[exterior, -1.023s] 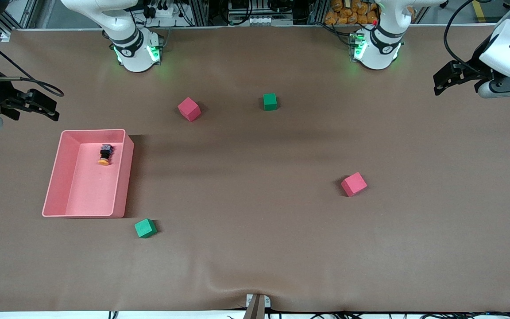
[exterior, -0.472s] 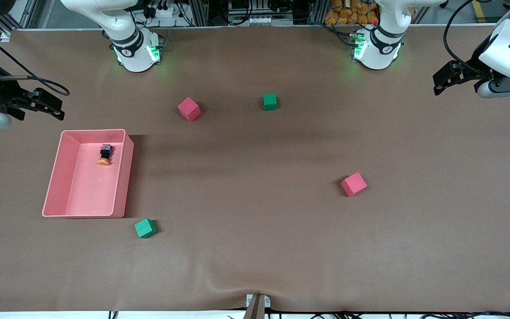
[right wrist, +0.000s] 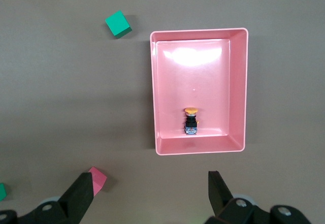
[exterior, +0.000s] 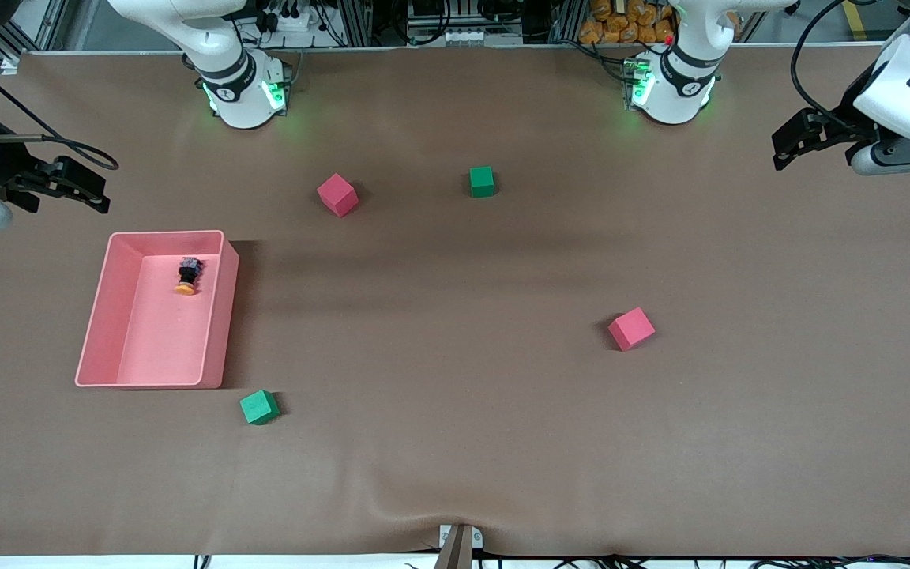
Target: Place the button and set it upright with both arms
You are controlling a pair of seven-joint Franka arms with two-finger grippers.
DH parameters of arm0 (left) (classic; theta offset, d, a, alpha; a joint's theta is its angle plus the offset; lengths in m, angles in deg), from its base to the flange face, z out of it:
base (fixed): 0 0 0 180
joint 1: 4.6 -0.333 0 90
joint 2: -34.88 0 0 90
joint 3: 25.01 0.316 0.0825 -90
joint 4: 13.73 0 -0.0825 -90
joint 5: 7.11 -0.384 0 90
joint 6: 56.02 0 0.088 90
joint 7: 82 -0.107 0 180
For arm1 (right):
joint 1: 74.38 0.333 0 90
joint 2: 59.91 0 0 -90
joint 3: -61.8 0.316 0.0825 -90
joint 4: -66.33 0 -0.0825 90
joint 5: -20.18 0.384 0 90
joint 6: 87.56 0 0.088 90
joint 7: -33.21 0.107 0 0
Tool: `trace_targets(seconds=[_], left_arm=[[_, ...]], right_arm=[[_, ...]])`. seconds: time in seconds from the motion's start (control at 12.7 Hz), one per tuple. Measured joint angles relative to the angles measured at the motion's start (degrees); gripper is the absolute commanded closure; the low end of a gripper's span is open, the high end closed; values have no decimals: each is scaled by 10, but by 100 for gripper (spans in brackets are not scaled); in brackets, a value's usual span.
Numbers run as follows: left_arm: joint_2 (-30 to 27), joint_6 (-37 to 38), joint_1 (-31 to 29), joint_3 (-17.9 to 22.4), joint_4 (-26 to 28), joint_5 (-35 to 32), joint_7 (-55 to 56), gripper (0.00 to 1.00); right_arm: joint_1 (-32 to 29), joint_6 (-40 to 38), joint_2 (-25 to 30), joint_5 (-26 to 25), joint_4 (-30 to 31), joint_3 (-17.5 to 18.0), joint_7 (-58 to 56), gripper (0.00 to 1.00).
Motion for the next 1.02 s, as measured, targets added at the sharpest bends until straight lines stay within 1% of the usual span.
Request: trace_targets(seconds=[1.02], left_arm=[[0,0,0,-1,0,0,0,0]], right_arm=[[-6,-6,1,0,0,-1,0,0]])
